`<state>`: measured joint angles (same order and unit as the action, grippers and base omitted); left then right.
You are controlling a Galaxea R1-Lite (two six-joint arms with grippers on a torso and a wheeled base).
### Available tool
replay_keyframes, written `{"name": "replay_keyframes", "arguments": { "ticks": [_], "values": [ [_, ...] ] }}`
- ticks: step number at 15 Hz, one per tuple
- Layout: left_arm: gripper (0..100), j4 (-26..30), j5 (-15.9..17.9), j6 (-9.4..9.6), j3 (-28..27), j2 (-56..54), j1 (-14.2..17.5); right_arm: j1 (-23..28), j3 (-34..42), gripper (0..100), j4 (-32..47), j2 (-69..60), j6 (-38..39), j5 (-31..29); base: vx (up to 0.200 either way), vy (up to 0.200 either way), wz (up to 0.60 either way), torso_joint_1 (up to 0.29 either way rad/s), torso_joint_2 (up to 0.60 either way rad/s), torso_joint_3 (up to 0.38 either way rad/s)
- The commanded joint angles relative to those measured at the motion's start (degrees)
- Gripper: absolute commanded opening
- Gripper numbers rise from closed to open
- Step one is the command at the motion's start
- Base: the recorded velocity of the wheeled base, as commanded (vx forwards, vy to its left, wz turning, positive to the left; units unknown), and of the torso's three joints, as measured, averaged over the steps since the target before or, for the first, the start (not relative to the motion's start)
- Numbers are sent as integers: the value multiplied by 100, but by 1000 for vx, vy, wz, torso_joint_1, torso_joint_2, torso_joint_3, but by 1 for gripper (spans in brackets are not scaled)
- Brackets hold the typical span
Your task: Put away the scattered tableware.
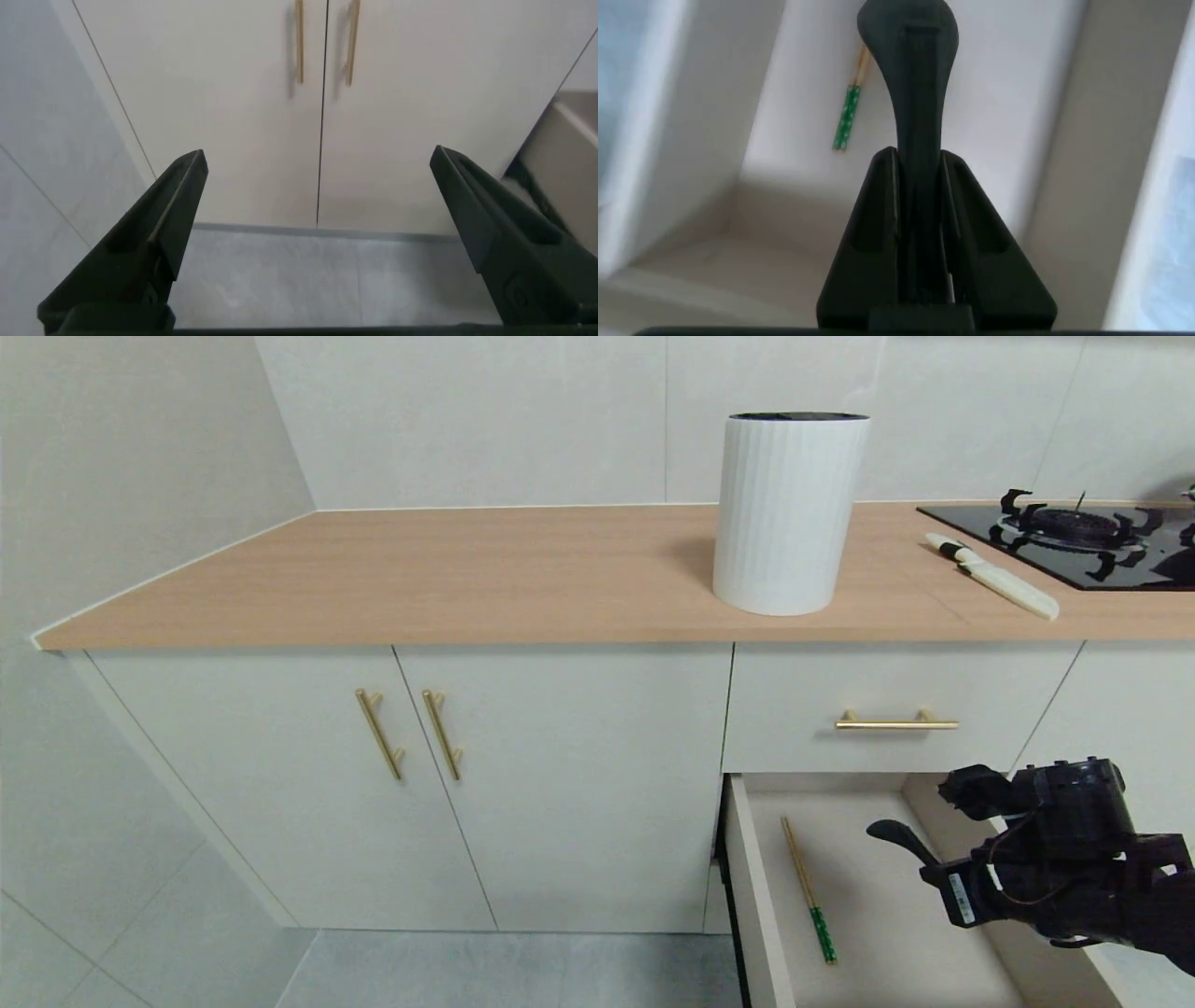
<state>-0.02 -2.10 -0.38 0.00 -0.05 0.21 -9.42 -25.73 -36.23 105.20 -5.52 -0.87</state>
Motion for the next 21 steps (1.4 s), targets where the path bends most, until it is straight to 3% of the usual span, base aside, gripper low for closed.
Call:
{"name": "replay_keyframes", "arguments": {
  "ticks": [1,9,13,16,21],
  "values": [
    [100,-6,-1,-6,0,5,6,2,112,0,-209,387,-1,-28,0,0,0,-134,452,310],
    [100,-6,-1,3,0,5,6,28,165,0,-543,466,7,-45,0,0,0,-76,311,226],
    [100,-6,-1,3,0,5,6,28,139,0,-1149,589,42,-441,0,0,0,0,0,0],
    [100,-6,-1,-6,0,5,-3,19,-327,0,-1281,976,631,-1285,0,0,0,0,0,0],
    [100,-6,-1,3,0,5,6,107,-635,0,-1308,1907,877,-1302,0,0,0,0,0,0]
  ]
}}
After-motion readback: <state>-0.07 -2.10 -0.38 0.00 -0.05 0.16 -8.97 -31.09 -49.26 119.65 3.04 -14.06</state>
